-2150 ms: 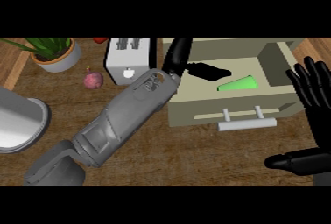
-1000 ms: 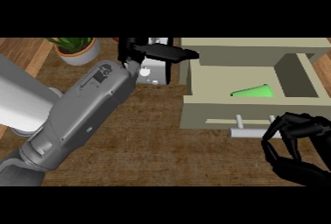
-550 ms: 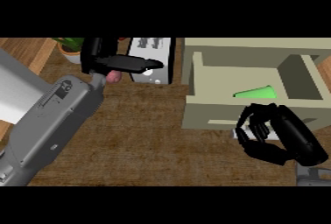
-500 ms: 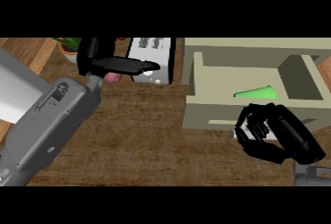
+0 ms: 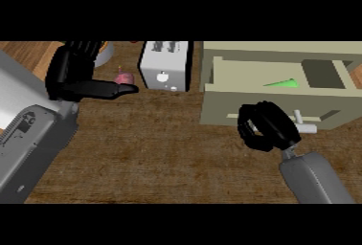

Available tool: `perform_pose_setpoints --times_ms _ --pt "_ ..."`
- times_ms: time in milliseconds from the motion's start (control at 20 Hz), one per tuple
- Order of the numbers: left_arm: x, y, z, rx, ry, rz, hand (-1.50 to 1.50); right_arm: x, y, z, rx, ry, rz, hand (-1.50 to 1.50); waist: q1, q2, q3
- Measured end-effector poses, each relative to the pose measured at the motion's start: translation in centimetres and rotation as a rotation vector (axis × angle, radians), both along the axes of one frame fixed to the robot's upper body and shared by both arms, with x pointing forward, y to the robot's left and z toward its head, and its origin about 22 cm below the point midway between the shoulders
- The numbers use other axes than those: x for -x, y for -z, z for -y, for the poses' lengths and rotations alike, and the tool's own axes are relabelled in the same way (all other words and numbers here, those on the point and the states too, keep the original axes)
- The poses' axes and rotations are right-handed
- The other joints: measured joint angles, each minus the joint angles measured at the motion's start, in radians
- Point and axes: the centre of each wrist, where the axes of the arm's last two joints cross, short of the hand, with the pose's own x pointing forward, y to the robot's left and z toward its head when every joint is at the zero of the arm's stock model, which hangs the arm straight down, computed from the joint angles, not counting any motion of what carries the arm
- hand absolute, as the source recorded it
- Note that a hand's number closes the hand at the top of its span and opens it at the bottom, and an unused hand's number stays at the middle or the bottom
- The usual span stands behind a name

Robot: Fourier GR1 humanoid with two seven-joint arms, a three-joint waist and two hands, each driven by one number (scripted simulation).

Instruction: Pick up the cup, place it into the drawer and close the drawer

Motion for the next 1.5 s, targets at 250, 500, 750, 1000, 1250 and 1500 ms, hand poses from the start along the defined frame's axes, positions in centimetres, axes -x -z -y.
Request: perform_pose_setpoints --times_ms 250,500,750,1000,1250,1500 --pt "1.6 1.4 -2.8 0.005 -0.008 -0.002 -1.5 -3.7 2.3 -0.1 0.024 0.018 -0.008 1.5 -0.004 0.003 0.0" --pt "2.4 1.8 -4.5 0.008 -0.006 -0.001 -1.5 -7.5 2.5 0.2 0.026 0.023 -0.019 1.5 0.0 0.004 -0.002" --pt "3.2 2.3 -5.6 0.005 0.01 -0.002 -1.5 -9.9 2.0 1.1 0.013 0.047 -0.054 1.5 0.018 0.009 -0.002" --pt "3.4 2.8 -6.1 0.011 0.033 0.001 -1.5 -10.5 2.1 2.0 -0.031 0.025 -0.128 1.5 0.03 0.01 -0.001" --pt "3.6 3.4 -5.6 0.018 0.065 -0.005 -1.5 -10.7 2.1 2.8 -0.069 -0.007 -0.166 1.5 0.037 0.009 -0.003" --pt "3.7 3.7 -5.1 0.028 0.095 -0.008 -1.5 -10.7 2.3 3.5 -0.114 -0.014 -0.173 1.5 0.049 0.011 -0.003"
